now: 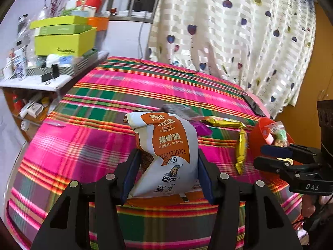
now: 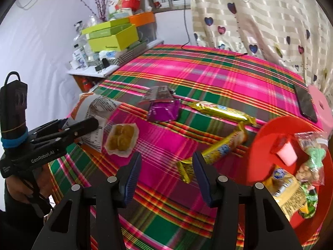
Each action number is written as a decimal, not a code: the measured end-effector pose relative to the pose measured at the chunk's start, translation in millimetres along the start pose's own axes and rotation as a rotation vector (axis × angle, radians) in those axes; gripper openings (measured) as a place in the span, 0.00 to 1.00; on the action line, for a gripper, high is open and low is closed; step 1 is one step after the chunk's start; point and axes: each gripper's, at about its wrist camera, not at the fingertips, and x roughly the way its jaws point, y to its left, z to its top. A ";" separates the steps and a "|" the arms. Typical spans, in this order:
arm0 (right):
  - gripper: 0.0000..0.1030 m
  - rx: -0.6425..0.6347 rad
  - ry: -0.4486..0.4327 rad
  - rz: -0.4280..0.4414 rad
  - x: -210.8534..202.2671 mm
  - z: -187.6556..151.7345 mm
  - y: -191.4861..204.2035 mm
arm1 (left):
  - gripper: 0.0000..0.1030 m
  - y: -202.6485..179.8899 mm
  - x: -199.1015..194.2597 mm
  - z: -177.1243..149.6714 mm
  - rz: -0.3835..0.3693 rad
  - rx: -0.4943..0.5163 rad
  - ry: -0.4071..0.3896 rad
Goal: Organize snacks
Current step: 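Grasp the clear tray of yellow cakes with the right tool while the left tool holds the white bag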
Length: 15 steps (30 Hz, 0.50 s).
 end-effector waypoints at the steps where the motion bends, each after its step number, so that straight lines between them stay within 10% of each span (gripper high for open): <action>1: 0.48 -0.005 0.004 0.006 2.8 1.0 2.5 | 0.52 4.0 -1.4 -0.4 0.004 -0.007 -0.002; 15: 0.51 -0.067 0.085 0.126 54.0 16.4 51.6 | 0.52 53.3 -14.4 -14.1 0.050 -0.098 -0.015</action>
